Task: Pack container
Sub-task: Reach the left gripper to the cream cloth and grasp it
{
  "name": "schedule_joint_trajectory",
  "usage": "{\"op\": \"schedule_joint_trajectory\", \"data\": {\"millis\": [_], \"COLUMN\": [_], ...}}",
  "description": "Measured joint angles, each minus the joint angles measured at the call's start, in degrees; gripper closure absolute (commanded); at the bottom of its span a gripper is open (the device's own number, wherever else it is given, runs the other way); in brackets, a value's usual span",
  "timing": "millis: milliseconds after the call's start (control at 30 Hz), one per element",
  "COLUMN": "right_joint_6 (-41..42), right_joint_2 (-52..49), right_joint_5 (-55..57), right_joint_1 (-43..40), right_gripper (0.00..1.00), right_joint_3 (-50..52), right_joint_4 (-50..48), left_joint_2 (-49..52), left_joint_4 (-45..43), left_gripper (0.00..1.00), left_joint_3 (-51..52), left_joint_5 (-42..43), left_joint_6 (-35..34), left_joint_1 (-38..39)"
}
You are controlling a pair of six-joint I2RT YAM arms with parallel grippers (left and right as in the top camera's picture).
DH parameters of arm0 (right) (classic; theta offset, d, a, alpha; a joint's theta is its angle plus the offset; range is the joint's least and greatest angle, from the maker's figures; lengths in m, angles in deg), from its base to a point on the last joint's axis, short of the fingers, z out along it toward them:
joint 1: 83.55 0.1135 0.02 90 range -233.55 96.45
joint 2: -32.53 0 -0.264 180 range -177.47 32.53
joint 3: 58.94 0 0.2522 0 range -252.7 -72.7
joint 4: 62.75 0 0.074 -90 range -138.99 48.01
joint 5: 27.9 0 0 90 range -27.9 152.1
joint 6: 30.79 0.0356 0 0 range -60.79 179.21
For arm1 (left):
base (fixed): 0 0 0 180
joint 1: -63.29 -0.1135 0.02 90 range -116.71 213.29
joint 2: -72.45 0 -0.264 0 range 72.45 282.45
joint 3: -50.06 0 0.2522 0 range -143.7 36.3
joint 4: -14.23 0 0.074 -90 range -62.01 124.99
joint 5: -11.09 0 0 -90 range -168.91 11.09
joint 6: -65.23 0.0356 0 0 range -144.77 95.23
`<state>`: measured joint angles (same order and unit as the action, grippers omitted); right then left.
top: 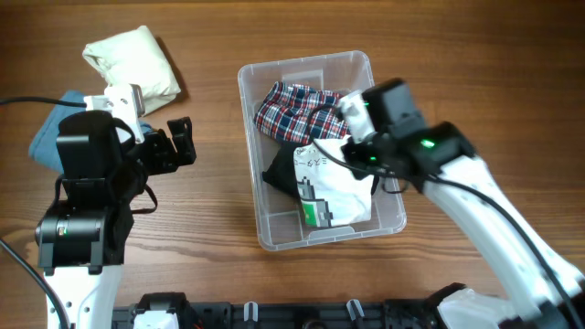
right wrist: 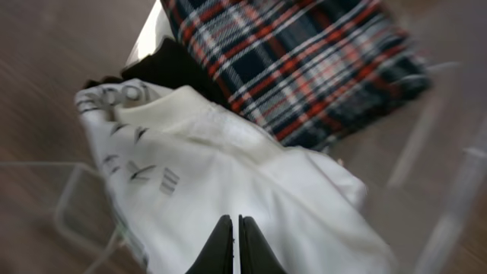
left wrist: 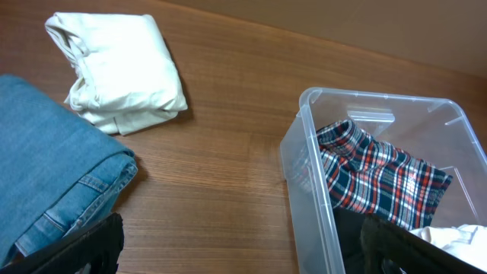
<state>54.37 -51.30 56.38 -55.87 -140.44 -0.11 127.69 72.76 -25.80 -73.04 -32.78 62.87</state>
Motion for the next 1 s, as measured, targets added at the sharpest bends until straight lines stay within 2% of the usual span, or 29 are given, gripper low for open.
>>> {"op": "schedule_joint_trajectory", "data": {"millis": [100,200,400,533,567,600,633,800,933,1000], "right_joint_6": [0.0,0.1,1.6,4.0,4.7,5.1,5.6,5.9,5.9,6.2], "right_joint_2": [-12.4,-22.8,-24.5,-22.2,-19.7,-17.2,-12.1,6.0,8.1,7.4], "right_joint_5": [-0.7,-2.8,-4.9,-3.4,-2.1,-1.6,-1.1,-0.2,0.0,1.3], "right_joint_1": [0.5,-0.1,-0.4,-0.2,0.2,0.3,0.4,0.0,-1.9,-2.0], "right_gripper": [0.96,0.96,0.96,0.9,0.77,0.26,0.0,0.0,0.0,0.0], "right_joint_3": [0.8,-0.7,-2.2,-2.3,-2.6,-3.2,-4.9,-9.2,-9.2,-8.8], "right_joint_4": [-5.8,-2.2,-0.8,-0.2,0.7,1.4,1.7,1.5,5.9,5.9], "left_joint_2": [0.0,0.0,0.0,0.0,0.0,0.0,0.0,0.0,1.9,7.1], "left_joint_4": [0.0,0.0,0.0,0.0,0.0,0.0,0.1,0.1,-2.3,-6.7], "left_gripper": [0.0,0.0,0.0,0.0,0.0,0.0,0.0,0.0,0.0,0.0], "left_joint_3": [0.0,0.0,0.0,0.0,0.0,0.0,0.0,0.0,-0.1,-1.2], "left_joint_5": [0.0,0.0,0.0,0.0,0.0,0.0,0.0,0.0,0.0,0.2], "left_joint_6": [0.0,0.0,0.0,0.0,0.0,0.0,0.0,0.0,-1.0,-3.5], "left_joint_1": [0.0,0.0,0.0,0.0,0.0,0.0,0.0,0.0,-0.3,-3.3]}}
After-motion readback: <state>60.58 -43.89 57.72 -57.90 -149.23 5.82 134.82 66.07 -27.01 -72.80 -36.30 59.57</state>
